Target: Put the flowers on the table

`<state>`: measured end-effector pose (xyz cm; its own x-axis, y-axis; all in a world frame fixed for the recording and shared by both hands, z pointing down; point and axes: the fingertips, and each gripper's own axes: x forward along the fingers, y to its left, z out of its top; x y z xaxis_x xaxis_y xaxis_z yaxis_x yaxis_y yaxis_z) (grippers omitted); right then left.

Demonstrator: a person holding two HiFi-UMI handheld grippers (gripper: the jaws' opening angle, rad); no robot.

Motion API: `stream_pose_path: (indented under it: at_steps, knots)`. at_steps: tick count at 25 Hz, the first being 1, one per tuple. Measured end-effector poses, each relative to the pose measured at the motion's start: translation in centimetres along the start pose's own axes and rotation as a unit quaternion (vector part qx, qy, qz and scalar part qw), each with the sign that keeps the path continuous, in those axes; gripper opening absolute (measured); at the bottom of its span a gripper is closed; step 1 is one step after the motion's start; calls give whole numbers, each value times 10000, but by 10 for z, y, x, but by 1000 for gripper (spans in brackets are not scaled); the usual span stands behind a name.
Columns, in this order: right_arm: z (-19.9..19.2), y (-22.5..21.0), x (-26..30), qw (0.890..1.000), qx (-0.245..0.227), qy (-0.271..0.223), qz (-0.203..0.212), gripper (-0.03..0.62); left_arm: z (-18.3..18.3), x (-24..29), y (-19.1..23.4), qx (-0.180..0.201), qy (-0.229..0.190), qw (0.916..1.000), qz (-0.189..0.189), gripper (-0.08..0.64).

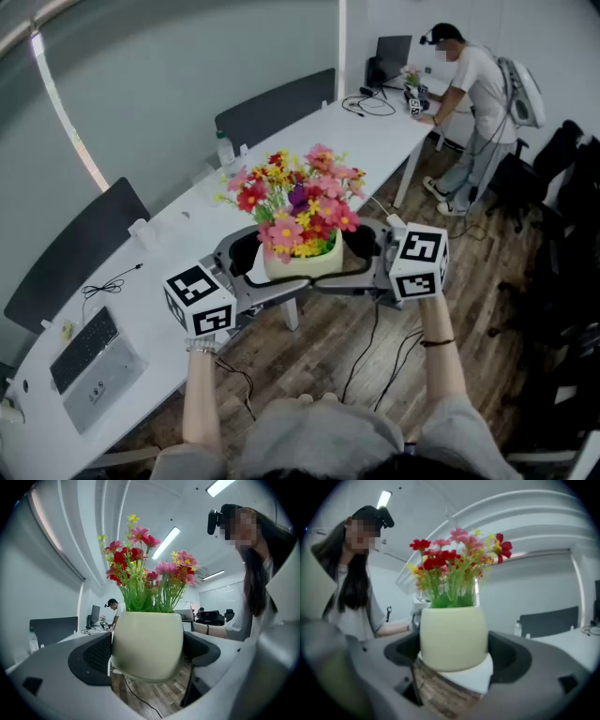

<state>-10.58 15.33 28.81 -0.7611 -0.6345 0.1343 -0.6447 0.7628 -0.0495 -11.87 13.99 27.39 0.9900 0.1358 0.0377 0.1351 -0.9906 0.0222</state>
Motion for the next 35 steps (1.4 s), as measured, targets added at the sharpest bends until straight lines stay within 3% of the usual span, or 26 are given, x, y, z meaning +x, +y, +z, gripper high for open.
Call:
stream_pose_path:
  at_steps: [20,35]
  knots:
    - [-18,-25,-7,9993,-219,155,268,439,-19,21,16,-14,10,9995,305,467]
    - [-29,-125,20,9977,-211,374,531,439,-37,55,112,-185,63,9984,533,466]
